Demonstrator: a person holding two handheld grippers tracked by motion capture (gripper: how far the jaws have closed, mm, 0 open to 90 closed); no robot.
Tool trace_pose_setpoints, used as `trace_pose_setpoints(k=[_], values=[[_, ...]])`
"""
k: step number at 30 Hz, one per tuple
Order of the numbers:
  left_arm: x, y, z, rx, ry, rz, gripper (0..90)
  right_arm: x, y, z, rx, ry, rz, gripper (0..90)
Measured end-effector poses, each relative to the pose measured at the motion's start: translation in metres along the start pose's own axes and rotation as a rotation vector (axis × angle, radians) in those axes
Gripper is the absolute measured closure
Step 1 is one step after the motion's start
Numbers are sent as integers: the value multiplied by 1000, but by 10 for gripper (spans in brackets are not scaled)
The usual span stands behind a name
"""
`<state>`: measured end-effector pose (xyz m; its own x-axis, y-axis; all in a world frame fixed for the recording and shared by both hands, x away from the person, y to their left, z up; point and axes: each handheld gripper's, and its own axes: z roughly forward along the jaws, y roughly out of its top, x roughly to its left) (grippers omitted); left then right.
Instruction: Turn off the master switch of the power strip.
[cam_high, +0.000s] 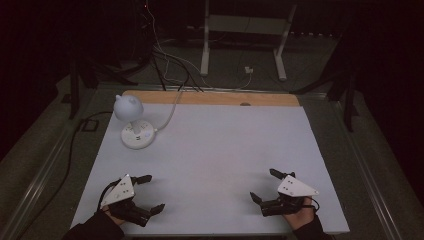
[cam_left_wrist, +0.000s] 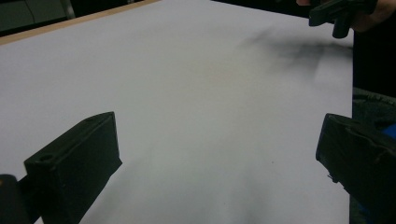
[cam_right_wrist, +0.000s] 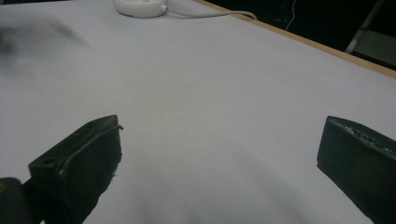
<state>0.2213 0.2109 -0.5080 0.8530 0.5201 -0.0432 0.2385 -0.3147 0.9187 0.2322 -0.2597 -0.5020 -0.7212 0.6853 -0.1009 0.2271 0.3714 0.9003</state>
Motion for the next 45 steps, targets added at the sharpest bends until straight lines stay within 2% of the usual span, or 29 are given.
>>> trace_pose_setpoints(k=[6,9,12,19,25,40,45], values=[[-1,0,0,1,3,9,2,0,1,1,27,14,-9,0],[0,1,-1,-5,0,-3,3,1,2,-1,15,7,-13,0],[0,1,0,7,-2,8,2,2,2,-2,7,1,-21,0],[-1,0,4,35,-27,8,2,4,2,-2,12,-1,-28,0],[-2,1,6,56,-64,15,2,4,3,-3,6,-4,-13,0],[-8,10,7,45,-109,28,2,6,5,-6,-19,-5,-1,0],[-7,14,8,45,-111,30,2,7,5,-6,-20,-4,-3,0]])
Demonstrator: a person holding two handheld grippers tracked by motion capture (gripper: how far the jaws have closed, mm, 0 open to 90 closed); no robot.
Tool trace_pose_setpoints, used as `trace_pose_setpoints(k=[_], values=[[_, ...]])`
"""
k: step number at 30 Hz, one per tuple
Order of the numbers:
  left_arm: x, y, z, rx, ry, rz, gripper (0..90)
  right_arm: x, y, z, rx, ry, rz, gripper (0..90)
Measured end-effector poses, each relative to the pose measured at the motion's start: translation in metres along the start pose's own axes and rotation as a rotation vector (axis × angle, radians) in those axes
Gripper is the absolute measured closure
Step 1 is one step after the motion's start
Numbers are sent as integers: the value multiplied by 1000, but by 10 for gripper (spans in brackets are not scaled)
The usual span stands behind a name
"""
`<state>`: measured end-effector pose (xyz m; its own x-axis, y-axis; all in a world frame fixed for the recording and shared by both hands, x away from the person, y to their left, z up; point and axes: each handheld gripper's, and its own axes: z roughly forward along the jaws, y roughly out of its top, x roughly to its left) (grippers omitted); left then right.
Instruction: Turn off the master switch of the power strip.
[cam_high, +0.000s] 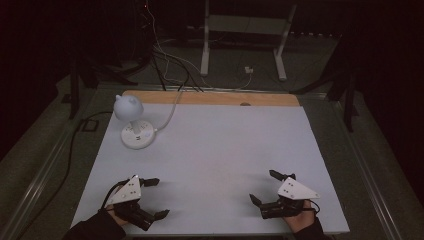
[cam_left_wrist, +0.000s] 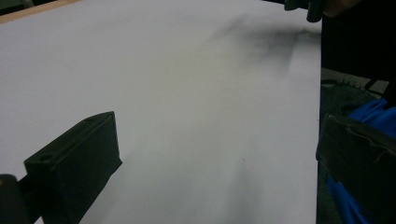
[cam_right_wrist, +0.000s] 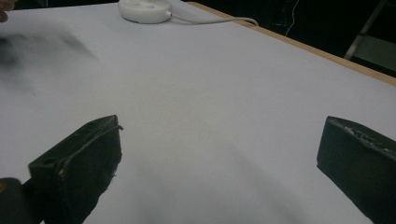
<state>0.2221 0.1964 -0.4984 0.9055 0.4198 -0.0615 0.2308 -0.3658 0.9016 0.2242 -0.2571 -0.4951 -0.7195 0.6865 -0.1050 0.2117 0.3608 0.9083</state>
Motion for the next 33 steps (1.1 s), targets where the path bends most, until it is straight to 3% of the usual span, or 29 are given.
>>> trace_pose_setpoints(k=[12,33], values=[[-1,9,2,-5,-9,12,2,1,0,-1,-4,2,5,0],[21,37,3,-47,44,-15,3,0,0,-2,-10,2,12,0]])
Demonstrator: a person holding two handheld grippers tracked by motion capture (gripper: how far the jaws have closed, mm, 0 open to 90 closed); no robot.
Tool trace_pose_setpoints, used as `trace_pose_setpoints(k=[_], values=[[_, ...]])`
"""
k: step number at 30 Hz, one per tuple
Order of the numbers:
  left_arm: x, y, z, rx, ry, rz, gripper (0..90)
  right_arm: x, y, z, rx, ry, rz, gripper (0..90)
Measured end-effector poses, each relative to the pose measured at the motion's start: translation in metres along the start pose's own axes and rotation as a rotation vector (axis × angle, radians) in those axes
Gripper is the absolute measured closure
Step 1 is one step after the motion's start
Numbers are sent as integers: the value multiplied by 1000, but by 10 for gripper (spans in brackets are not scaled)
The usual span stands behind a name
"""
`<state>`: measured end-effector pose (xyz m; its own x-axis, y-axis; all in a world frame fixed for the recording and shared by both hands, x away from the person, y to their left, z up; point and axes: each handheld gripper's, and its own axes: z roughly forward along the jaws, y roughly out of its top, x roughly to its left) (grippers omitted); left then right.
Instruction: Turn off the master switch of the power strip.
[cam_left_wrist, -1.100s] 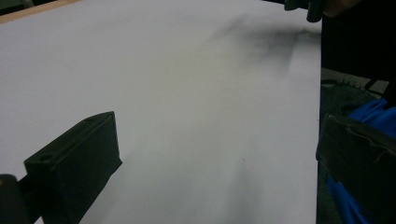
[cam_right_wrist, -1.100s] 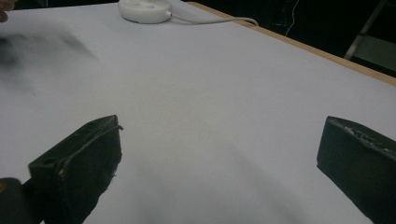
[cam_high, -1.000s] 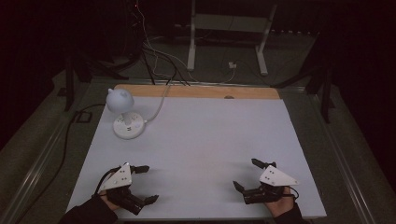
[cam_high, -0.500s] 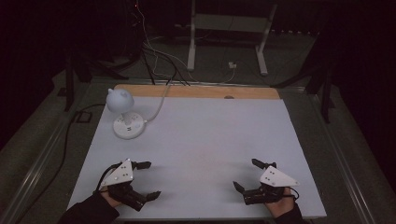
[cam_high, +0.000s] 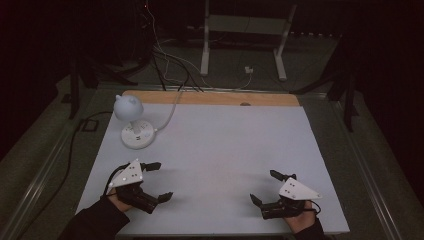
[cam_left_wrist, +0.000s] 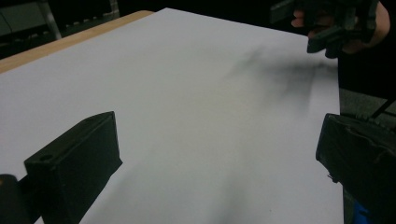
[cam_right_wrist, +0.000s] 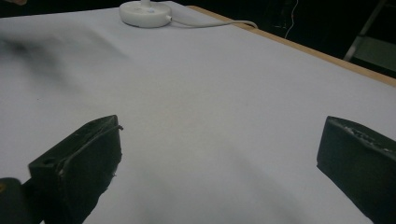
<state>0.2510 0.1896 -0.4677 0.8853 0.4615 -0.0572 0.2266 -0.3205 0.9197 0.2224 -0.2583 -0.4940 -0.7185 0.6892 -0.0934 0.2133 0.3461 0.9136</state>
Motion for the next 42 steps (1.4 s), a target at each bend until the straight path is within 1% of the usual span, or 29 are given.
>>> trace_pose_setpoints(k=[2,5,8,11,12,13,14,15,17,21,22,24,26,29,30,31,35,37,38,41,42], values=[[1,2,1,-5,1,5,3,0,0,0,0,-1,-5,0],[4,5,2,-1,5,0,3,0,0,0,-2,-1,3,0],[6,7,4,0,11,2,2,0,0,0,1,-1,-3,0],[10,10,4,-9,15,-18,2,-1,0,0,-4,1,4,0],[10,10,4,-9,15,-18,2,-1,0,0,-1,2,5,0],[14,12,4,-11,16,-25,2,-1,0,0,1,2,4,0],[15,14,4,-15,23,-23,2,-1,0,-1,0,1,0,0],[16,15,5,-23,41,-22,2,-1,0,-1,-2,2,2,0],[19,18,5,-31,43,-30,2,-1,0,-1,-4,2,7,0],[24,22,7,-39,60,-40,2,-1,0,-1,-4,3,4,0],[26,23,9,-36,86,-38,2,-1,0,-1,-6,3,4,0],[29,24,10,-39,98,-51,2,-1,0,-1,-2,5,6,0],[32,25,10,-37,116,-55,2,-1,-1,-1,-1,5,3,0],[37,26,10,-43,149,-74,2,-2,0,-1,-2,6,9,0],[37,26,10,-43,149,-74,2,-2,-1,-1,0,9,11,0],[41,26,10,-44,183,-85,2,-1,-1,-1,5,11,10,0],[47,27,10,-39,236,-103,3,-1,0,-1,0,13,8,0],[49,27,11,-38,256,-111,3,-1,-1,-1,4,15,10,0],[49,27,11,-38,256,-111,3,-1,-1,-1,4,15,9,0],[54,27,13,-28,296,-124,3,-2,-1,-1,-1,14,11,0],[54,27,13,-28,296,-124,3,-2,-1,-1,-1,15,13,0]])
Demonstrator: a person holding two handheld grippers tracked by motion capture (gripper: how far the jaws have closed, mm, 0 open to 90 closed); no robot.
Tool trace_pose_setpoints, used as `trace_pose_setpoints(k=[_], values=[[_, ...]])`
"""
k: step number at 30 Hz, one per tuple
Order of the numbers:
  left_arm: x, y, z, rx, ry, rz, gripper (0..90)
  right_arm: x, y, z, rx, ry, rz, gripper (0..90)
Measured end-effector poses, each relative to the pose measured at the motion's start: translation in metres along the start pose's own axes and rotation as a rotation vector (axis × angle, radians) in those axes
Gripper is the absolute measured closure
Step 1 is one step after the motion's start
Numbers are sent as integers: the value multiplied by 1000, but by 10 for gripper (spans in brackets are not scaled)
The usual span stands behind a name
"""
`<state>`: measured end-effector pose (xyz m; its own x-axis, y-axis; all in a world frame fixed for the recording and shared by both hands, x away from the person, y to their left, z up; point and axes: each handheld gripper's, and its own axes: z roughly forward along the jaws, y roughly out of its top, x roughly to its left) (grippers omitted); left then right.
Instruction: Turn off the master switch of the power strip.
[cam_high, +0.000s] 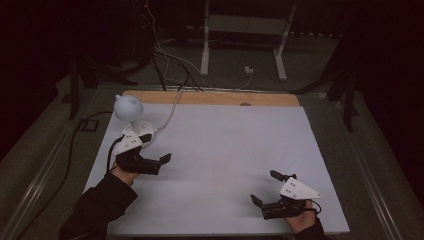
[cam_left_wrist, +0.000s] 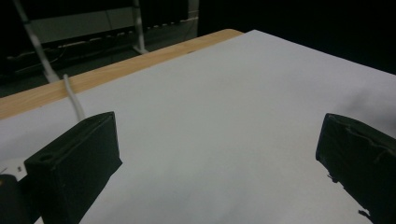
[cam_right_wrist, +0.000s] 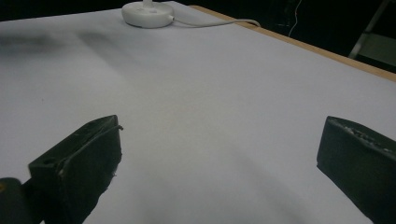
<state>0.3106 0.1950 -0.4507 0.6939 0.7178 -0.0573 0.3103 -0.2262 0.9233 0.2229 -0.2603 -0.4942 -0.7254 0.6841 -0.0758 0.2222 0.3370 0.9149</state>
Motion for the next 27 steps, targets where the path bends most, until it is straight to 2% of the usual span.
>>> trace_pose_setpoints(k=[1,4,5,6,7,8,9,10,12,17,19,22,23,24,25,26,27], values=[[1,0,2,1,31,-3,3,0,0,0,1,0,0,0],[4,1,4,1,69,-11,3,0,1,-1,-4,-2,-4,0],[4,1,4,1,69,-11,3,0,0,-1,-5,-2,-2,0],[6,1,6,-2,95,-22,3,0,0,0,-4,-2,1,0],[6,1,6,-2,95,-22,3,0,0,0,-1,-1,0,0],[8,1,8,-7,117,-29,3,0,0,0,-1,-1,-2,0],[8,1,8,-7,117,-29,3,0,0,0,-2,-1,-3,0],[11,1,10,-7,146,-41,3,0,0,0,-3,-2,-2,0],[13,1,12,-13,171,-57,3,0,0,0,-3,0,5,0],[15,2,15,-8,204,-57,3,-1,0,0,-7,1,6,0],[18,-1,18,-20,221,-82,3,-1,0,0,-2,5,8,0],[20,-2,20,-12,229,-101,3,0,0,0,-3,8,10,0],[20,-3,21,-6,235,-101,3,-1,0,0,-5,9,11,0],[18,-4,23,7,259,-80,3,-1,0,0,-6,10,13,0],[18,-4,23,7,259,-80,3,-1,0,0,-3,12,14,0],[17,-5,27,12,290,-66,3,-1,-1,0,-1,12,14,0],[17,-6,29,14,301,-64,3,-1,0,0,-2,12,13,0]])
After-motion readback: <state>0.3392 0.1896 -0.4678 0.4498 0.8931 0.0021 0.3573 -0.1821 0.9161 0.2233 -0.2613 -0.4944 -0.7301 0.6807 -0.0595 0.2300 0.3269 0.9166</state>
